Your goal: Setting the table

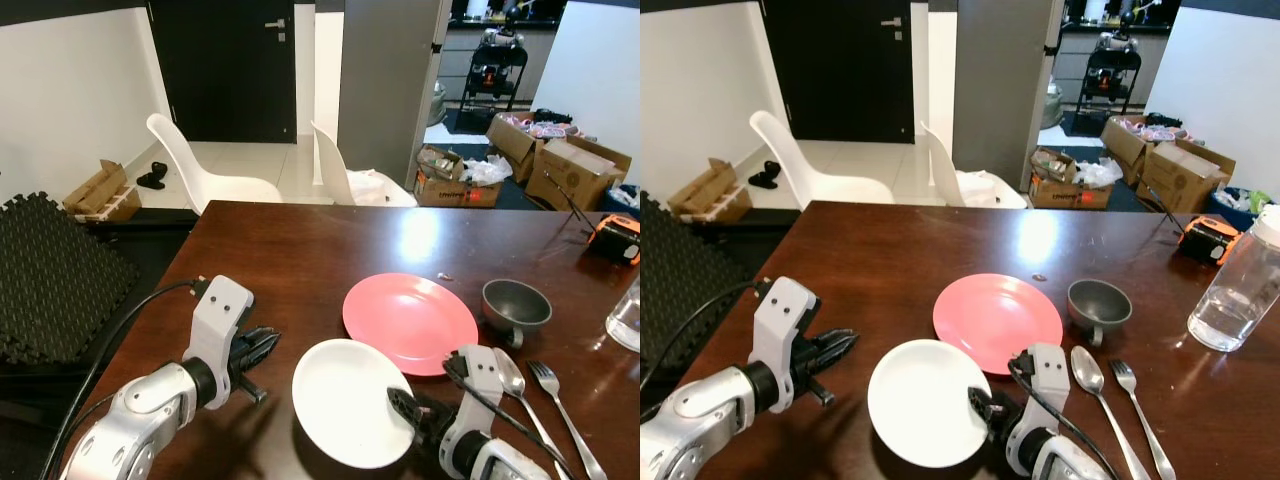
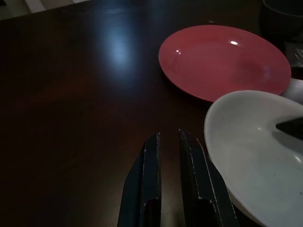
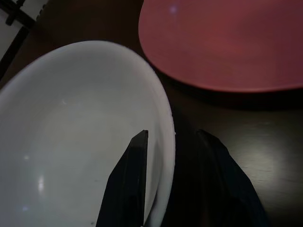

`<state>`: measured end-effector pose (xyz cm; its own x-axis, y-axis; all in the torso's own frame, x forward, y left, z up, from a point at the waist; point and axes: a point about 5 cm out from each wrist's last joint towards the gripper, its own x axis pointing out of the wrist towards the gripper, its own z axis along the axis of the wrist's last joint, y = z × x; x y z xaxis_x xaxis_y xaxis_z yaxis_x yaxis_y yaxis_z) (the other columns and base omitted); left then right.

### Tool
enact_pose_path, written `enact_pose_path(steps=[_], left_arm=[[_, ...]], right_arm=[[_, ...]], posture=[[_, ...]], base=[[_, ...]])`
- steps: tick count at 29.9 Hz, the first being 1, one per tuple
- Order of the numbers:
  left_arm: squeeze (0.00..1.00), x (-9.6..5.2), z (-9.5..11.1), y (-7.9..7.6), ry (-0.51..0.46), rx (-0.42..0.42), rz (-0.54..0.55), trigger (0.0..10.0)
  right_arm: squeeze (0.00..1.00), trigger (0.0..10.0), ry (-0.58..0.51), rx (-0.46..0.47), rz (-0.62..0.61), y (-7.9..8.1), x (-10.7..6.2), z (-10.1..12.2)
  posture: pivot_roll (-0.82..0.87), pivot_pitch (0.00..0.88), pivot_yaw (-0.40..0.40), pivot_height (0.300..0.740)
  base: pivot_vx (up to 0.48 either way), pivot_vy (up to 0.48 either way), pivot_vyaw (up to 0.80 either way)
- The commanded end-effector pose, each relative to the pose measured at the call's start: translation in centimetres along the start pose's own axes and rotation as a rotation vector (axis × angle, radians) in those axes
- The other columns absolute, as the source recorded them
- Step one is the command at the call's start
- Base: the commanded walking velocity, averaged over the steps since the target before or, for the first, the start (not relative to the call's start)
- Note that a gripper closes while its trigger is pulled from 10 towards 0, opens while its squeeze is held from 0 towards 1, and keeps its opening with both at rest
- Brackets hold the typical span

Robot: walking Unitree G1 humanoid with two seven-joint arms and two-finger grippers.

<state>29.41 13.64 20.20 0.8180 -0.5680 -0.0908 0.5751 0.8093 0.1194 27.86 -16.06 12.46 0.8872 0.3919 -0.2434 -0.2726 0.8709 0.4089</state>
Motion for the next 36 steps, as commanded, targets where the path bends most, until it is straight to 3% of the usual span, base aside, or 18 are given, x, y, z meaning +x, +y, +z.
enact_pose_path(steps=[1,2,3,15,19,22,23,24,25,27,28,29,30,34,36], left_arm=[[0.0,-0.2,-0.3,0.2,0.003,0.003,0.023,10.0],[0.0,-0.2,-0.3,0.2,0.003,0.003,0.024,10.0],[0.0,-0.2,-0.3,0.2,0.0,0.001,0.03,10.0],[0.0,-0.1,-0.6,0.2,0.0,0.008,0.058,10.0],[0.0,-0.2,-0.9,0.2,0.009,0.012,0.069,10.0],[0.0,-0.4,-1.4,0.5,0.021,0.02,0.115,10.0],[0.0,-0.6,-1.6,1.0,0.024,0.011,0.171,10.0],[0.0,-0.7,-1.8,1.3,0.026,0.003,0.21,10.0],[0.0,-1.0,-2.0,2.1,0.027,-0.02,0.285,10.0],[0.0,-1.6,-2.3,3.1,0.023,-0.067,0.395,10.0],[0.0,-1.6,-2.3,3.1,0.023,-0.067,0.395,10.0],[0.0,-2.6,-2.7,4.3,0.009,-0.156,0.507,10.0],[0.0,-3.1,-2.9,4.8,0.006,-0.186,0.547,10.0],[0.0,-4.4,-4.2,4.7,0.039,-0.207,0.557,10.0],[0.0,-5.3,-5.3,3.6,0.071,-0.208,0.511,10.0]], right_arm=[[0.0,6.2,0.036,0.034,0.016,-0.1,0.1,-0.7],[0.0,6.2,0.038,0.038,0.019,-0.1,0.2,-0.7],[0.0,0.0,0.034,0.053,0.045,0.0,0.2,-0.6],[0.0,0.0,-0.033,0.136,0.123,0.6,0.0,0.3],[0.0,0.0,-0.057,0.128,0.13,0.7,-0.2,0.4],[0.0,0.0,-0.133,0.066,0.13,1.2,-0.4,1.3],[0.0,4.1,-0.183,0.041,0.12,1.5,-0.6,1.9],[0.0,4.1,-0.217,0.027,0.113,1.6,-0.7,2.3],[0.0,10.0,-0.251,-0.009,0.095,1.9,-0.8,2.6],[0.0,10.0,-0.29,-0.048,0.066,2.3,-1.0,2.8],[0.0,10.0,-0.29,-0.048,0.066,2.3,-1.0,2.8],[0.0,10.0,-0.32,-0.027,0.025,2.6,-1.2,2.5],[0.0,10.0,-0.331,-0.035,-0.005,2.6,-1.3,2.4],[0.0,10.0,-0.378,-0.115,-0.095,2.4,-1.6,2.2],[0.0,10.0,-0.416,-0.156,-0.144,2.5,-1.8,2.4]], posture=[[0.0,0.095,0.087,0.74],[0.0,0.095,0.087,0.74],[0.0,0.095,0.085,0.74],[-0.01,0.101,0.088,0.74],[0.0,0.104,0.089,0.74],[-0.01,0.107,0.09,0.74],[-0.01,0.109,0.09,0.74],[-0.01,0.11,0.091,0.74],[-0.01,0.111,0.091,0.74],[-0.01,0.114,0.088,0.74],[-0.01,0.114,0.088,0.74],[-0.01,0.116,0.086,0.74],[0.0,0.119,0.085,0.74],[0.0,0.12,0.084,0.74],[0.0,0.123,0.084,0.74]], base=[[0.0,0.0,0.0],[0.0,0.0,0.0],[0.0,0.0,0.0],[0.0,0.0,0.0],[0.0,0.0,0.0],[0.0,0.0,0.0],[0.0,0.0,0.0],[0.0,0.0,0.0],[0.0,0.0,0.0],[0.0,0.0,0.0],[0.0,0.0,0.0],[0.0,0.0,0.0],[0.0,0.0,0.0],[0.0,0.0,0.0],[0.0,0.0,0.0]])
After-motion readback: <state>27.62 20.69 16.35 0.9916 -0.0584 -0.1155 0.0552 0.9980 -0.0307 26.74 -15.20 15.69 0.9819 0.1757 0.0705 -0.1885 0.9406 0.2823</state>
